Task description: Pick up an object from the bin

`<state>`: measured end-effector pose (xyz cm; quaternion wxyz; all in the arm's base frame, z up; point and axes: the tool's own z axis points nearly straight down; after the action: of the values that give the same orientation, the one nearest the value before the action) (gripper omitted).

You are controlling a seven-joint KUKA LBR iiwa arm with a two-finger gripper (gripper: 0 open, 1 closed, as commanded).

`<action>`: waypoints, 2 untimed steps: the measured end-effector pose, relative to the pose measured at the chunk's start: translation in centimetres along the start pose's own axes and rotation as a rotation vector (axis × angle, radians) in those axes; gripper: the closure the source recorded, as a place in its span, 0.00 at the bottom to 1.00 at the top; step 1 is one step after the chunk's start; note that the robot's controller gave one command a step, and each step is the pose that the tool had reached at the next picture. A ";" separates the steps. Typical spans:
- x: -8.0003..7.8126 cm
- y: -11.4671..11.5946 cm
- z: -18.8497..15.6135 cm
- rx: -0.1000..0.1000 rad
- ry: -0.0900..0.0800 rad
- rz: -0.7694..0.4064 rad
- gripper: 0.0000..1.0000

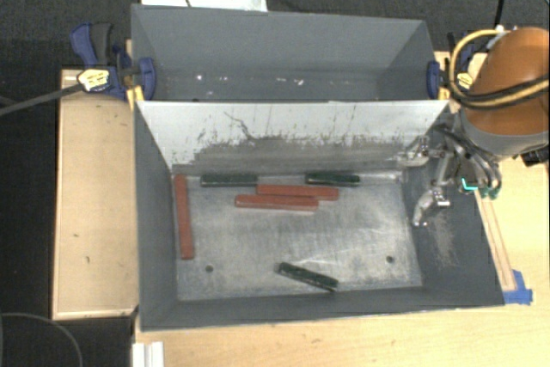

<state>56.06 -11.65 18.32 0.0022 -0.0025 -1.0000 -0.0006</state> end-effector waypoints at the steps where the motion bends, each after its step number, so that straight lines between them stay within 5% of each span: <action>1: -0.2 0.0 -0.4 0.002 -0.007 -0.003 0.00; 2: -1.5 1.8 3.4 0.002 -0.013 0.080 0.00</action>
Offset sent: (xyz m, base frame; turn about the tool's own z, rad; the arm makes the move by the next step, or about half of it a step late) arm 0.0238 0.0376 -0.0761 0.1550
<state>57.54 -9.83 14.89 -0.0042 -0.0425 -0.9991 0.0004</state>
